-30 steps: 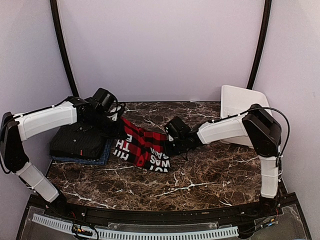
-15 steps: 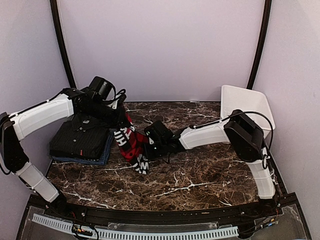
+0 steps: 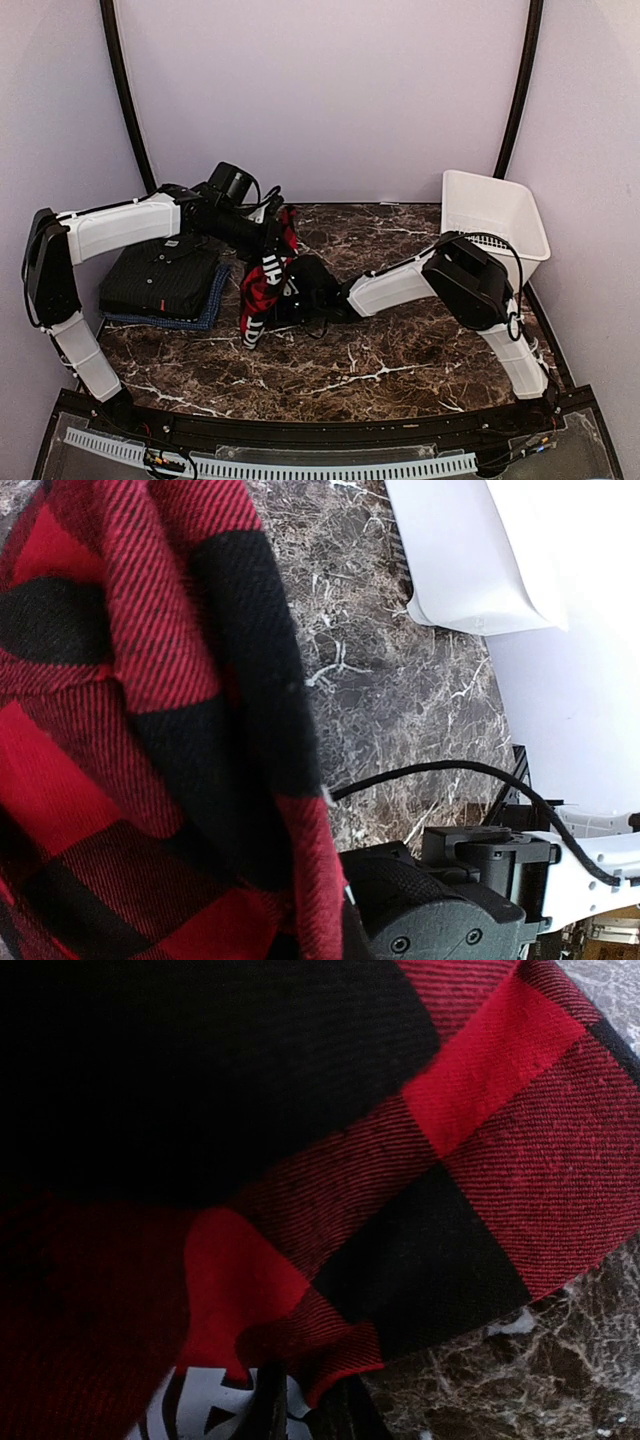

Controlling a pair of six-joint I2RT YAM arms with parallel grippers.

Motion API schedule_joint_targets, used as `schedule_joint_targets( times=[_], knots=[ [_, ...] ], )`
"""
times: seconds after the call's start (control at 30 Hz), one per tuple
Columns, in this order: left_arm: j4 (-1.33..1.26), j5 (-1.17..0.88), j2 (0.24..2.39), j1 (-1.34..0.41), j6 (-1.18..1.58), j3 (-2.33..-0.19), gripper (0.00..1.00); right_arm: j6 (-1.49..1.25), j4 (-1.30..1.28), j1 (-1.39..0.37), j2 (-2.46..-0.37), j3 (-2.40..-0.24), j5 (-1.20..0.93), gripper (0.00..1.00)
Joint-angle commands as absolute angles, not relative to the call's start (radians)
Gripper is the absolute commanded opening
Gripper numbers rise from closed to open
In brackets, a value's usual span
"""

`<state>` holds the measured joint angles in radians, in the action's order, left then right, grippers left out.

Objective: Fold and stack the long sleeve shirts
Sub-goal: Turn over the square-folded shirt at the center of the board.

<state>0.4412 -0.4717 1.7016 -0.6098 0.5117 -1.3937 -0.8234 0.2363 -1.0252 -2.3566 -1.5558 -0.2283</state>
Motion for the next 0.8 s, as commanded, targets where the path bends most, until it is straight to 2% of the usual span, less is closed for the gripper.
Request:
schedule_joint_targets(
  times=[0.0,0.5,0.77],
  knots=[
    [0.360,-0.547,1.669,-0.631,0.542,-1.334,0.00,-0.858,0.367,-1.026,-2.324,-1.470,-0.216,0.16],
    [0.337,-0.549,1.645,-0.634,0.546,-1.275,0.00,-0.849,0.437,-0.962,-2.204,-1.276,-0.169,0.16],
    [0.329,-0.564,1.666,-0.635,0.547,-1.287,0.00,-0.796,0.397,-0.902,-2.098,-1.186,-0.153,0.24]
  ],
)
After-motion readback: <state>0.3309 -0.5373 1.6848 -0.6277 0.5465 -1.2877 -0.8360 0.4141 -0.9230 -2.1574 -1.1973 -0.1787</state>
